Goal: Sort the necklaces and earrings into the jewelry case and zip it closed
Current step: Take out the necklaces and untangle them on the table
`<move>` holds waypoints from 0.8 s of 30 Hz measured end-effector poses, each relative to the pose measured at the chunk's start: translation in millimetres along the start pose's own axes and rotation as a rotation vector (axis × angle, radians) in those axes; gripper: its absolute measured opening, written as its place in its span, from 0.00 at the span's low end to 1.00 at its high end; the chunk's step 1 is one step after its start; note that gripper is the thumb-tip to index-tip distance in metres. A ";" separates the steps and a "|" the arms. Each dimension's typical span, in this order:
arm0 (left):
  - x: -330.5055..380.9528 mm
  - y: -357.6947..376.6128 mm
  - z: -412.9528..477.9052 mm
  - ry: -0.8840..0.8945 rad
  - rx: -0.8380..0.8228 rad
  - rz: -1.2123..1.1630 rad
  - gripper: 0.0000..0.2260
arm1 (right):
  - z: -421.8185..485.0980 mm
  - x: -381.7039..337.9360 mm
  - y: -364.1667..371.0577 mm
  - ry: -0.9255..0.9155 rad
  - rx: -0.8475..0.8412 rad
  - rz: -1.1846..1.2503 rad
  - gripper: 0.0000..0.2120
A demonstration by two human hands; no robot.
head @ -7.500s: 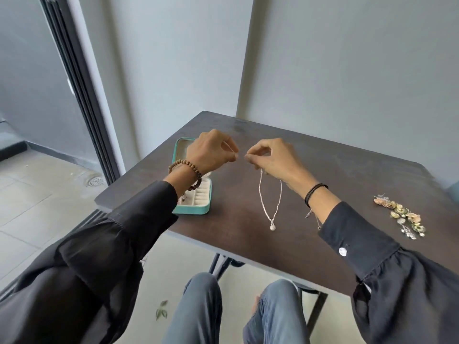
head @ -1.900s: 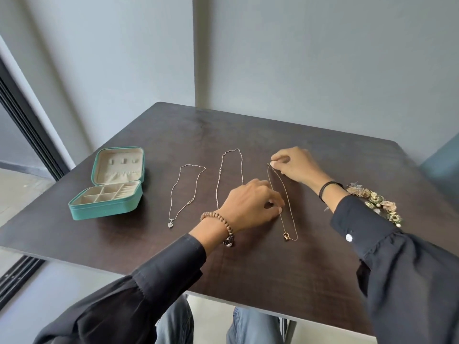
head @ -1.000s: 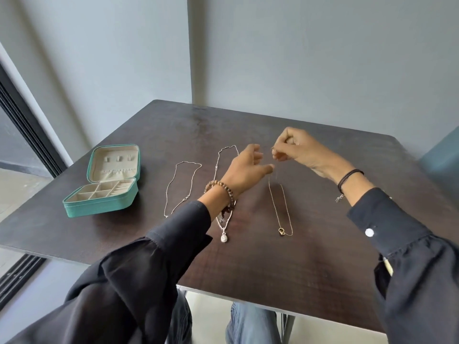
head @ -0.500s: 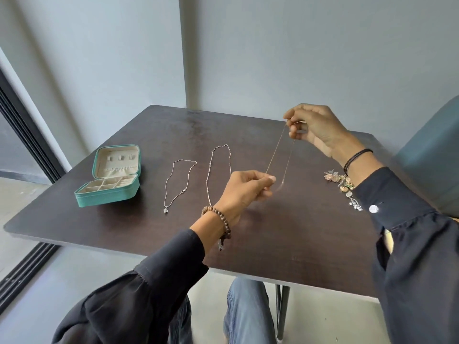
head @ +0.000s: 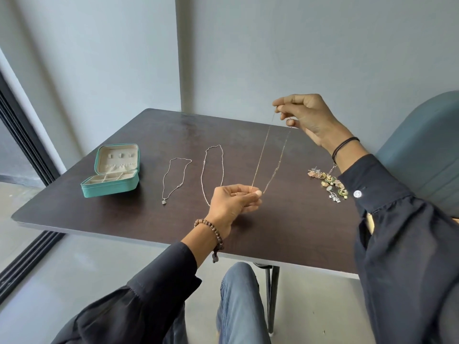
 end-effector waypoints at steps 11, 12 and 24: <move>-5.7 -4.4 -13.0 0.193 0.073 0.336 0.06 | 3.2 25.0 -1.7 -0.025 0.060 -0.389 0.08; -4.6 -3.6 -14.0 0.204 0.076 0.347 0.06 | 4.2 29.9 -1.1 -0.019 0.064 -0.420 0.08; -4.5 3.6 -13.5 0.266 0.033 0.893 0.07 | 11.1 77.9 17.7 0.013 0.001 -0.507 0.07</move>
Point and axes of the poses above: each hand's wrist, its own z-axis towards the middle knuckle, its own y-axis out of the palm, x = y × z, the point moved 2 cm from there along z, towards the middle knuckle, and after that the axes turned 4 degrees about -z, right-handed, at the moved point
